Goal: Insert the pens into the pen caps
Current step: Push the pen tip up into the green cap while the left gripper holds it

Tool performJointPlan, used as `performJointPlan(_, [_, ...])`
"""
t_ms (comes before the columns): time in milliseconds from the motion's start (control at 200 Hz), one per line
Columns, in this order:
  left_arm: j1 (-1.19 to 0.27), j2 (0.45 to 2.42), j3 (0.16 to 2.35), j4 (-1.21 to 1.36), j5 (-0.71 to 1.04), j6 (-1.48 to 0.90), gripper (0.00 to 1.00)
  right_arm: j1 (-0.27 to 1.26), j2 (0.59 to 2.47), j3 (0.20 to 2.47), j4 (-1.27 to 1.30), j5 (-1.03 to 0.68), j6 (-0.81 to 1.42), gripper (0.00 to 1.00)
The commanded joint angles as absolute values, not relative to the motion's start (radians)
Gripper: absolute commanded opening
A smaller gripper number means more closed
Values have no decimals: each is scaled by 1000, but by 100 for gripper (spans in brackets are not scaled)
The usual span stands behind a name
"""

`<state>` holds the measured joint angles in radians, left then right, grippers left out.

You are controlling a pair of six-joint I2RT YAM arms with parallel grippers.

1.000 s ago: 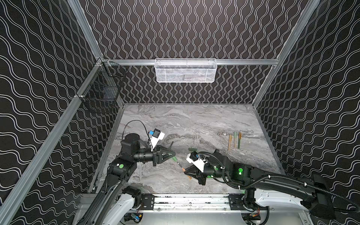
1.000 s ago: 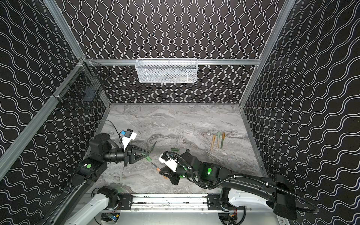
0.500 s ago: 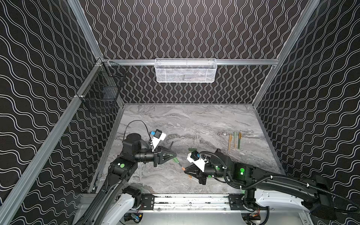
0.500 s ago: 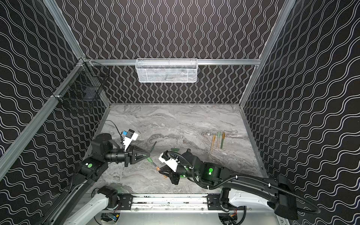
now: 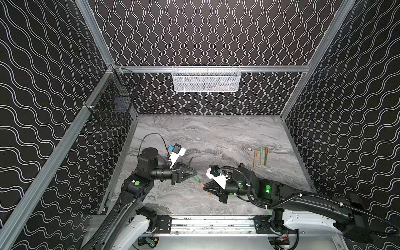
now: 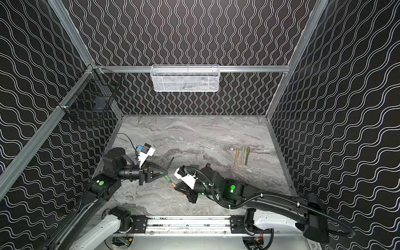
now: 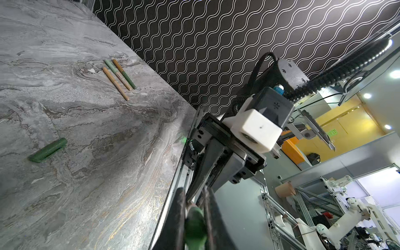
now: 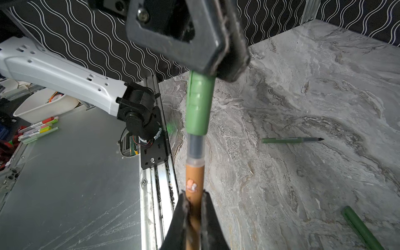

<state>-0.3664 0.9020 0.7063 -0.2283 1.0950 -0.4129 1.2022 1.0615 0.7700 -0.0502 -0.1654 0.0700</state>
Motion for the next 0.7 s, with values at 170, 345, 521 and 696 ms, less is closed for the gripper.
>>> performJointPlan(170, [-376,914,701,-212,1106,-418,0,1203,1118,844,56,-176,-7,0])
performJointPlan(345, [-385,925,700,-212,1108,-418,0,1203,1114,850,78,-158,-14,0])
performJointPlan(521, [-388,934,703,-219,1104,-415,0,1203,1086,846,114,-151,-25,0])
performJointPlan(696, [-390,935,705,-230,1092,-411,15,1203,1107,874,102,-168,-41,0])
